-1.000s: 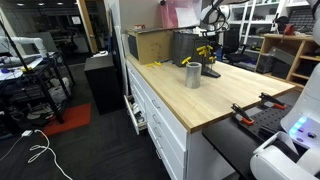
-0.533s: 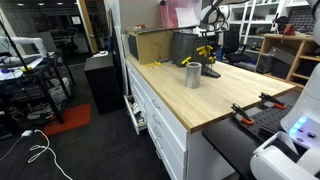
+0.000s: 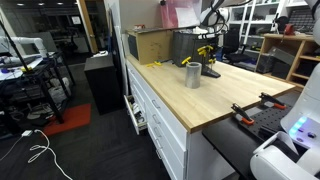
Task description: Pick up the yellow and black object to the left of the silver cylindrical holder and put it back it in silver cylindrical holder, pick up the yellow and black object to the right of the silver cylindrical holder and stand it in the black stand
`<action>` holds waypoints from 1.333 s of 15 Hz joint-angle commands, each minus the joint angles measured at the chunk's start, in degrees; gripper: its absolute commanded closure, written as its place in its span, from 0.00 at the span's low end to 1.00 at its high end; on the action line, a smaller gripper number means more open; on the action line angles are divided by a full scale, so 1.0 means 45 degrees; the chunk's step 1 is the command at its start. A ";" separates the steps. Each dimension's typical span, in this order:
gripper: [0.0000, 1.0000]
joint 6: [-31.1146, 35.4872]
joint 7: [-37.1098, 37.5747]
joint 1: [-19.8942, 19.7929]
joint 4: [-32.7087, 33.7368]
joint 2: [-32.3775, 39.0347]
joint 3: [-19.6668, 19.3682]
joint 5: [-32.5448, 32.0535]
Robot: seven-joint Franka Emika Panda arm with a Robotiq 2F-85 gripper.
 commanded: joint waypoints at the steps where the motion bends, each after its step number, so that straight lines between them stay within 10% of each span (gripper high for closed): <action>1: 0.96 0.0041 -0.0092 -0.0188 -0.0273 -0.0029 0.0169 0.0346; 4: 0.92 0.0059 -0.0114 -0.0228 -0.0279 -0.0052 0.0153 0.0330; 5: 0.60 0.0097 -0.0167 -0.0239 -0.0317 -0.0093 0.0151 0.0313; 14: 0.01 0.0878 -0.0349 -0.0082 -0.1440 -0.1275 -0.0390 -0.0276; 20: 0.00 0.1897 0.0944 0.0489 -0.2314 -0.2216 -0.1348 -0.1439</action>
